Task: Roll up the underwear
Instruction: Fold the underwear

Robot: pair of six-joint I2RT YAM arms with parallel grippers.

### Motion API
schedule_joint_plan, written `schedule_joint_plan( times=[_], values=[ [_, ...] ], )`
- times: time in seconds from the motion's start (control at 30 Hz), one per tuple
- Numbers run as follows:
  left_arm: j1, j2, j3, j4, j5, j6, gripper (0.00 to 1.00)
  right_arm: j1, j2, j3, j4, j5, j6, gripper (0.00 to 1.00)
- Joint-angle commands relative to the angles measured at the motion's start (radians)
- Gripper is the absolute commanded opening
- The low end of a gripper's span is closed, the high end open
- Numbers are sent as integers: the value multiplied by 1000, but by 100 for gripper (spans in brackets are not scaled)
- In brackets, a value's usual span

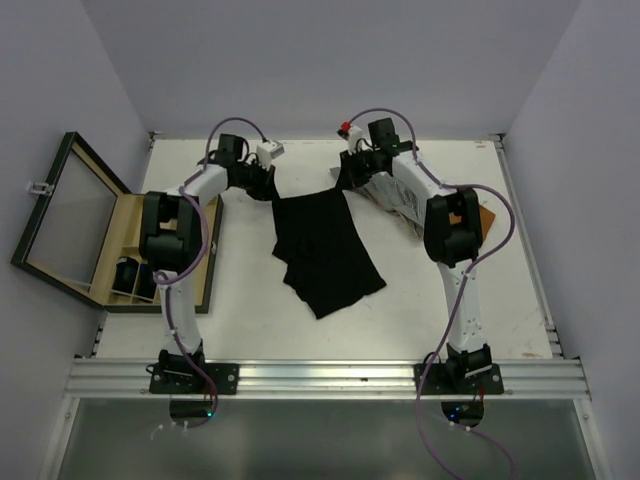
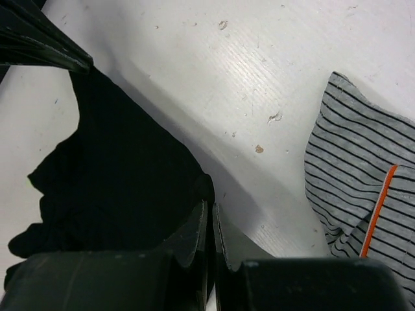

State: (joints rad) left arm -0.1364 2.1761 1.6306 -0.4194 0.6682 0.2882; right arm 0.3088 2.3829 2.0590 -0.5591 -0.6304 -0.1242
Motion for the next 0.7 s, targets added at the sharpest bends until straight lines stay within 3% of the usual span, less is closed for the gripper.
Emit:
schedule_joint_plan(
  times=[0.0, 0.3, 0.67],
  values=[
    [12, -111, 48, -15, 47, 37, 0, -11, -73, 27, -22, -61, -15, 0],
    [-11, -409, -197, -65, 136, 120, 0, -16, -322, -207, -110, -126, -163, 0],
    [-239, -745, -547, -145, 128, 183, 0, -16, -623, -519, -363, -209, -406, 1]
  ],
)
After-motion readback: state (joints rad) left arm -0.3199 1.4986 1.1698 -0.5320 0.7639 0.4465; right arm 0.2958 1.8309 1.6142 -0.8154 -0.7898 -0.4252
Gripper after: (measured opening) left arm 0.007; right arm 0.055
